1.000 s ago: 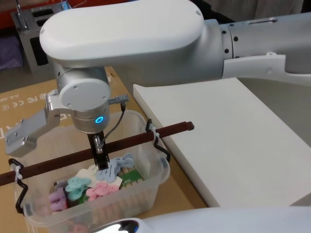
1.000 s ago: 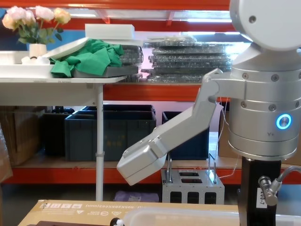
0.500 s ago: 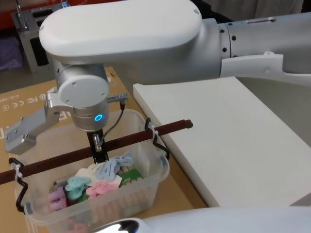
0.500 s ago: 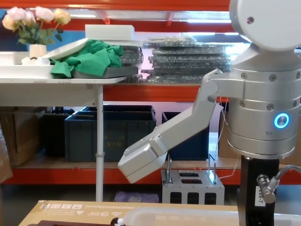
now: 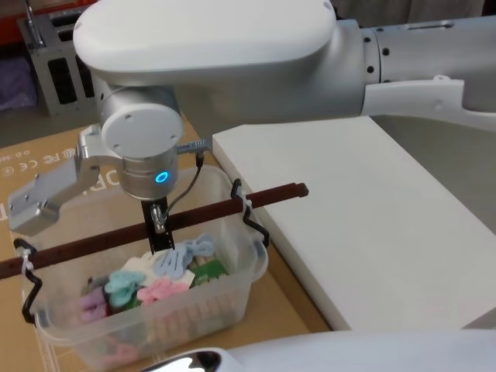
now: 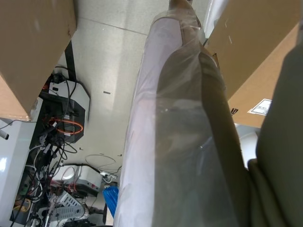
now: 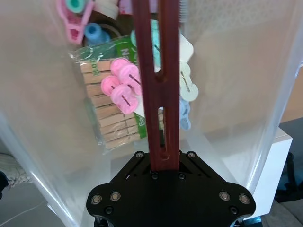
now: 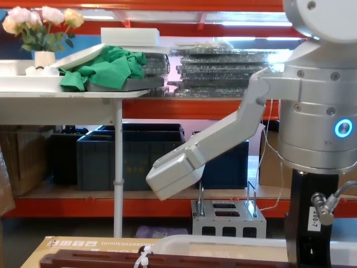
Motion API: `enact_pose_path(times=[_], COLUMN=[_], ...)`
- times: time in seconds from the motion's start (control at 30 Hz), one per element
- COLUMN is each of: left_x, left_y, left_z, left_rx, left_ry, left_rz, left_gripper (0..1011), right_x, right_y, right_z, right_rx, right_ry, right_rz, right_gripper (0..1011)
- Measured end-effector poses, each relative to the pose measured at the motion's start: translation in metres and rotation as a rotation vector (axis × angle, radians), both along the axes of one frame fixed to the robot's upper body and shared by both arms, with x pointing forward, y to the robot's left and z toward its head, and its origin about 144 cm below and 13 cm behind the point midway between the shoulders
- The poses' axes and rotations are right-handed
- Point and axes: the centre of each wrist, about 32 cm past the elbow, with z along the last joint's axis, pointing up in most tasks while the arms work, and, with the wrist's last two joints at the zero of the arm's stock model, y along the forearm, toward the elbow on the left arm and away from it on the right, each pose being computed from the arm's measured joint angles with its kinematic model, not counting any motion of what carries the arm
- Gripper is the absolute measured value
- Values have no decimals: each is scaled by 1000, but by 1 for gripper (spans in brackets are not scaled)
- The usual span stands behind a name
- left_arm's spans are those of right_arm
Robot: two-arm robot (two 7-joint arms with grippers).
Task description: Use one hand to grasp the basket and place it at the designated location.
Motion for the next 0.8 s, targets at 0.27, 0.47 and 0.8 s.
enact_pose_path(times=[0.27, 0.47, 0.8], left_x=[0, 0, 0], left_y=[0, 0, 0], left_z=[0, 0, 0], left_rx=[0, 0, 0], left_ry=[0, 0, 0], left_rz=[0, 0, 0], left_gripper=[0, 0, 0], right_x=[10, 16, 27], right_y=[-13, -21, -37], right_z=[16, 26, 46], right_rx=[41, 66, 109], right_ry=[15, 26, 29], right_rz=[-43, -67, -110], right_gripper=[0, 0, 0])
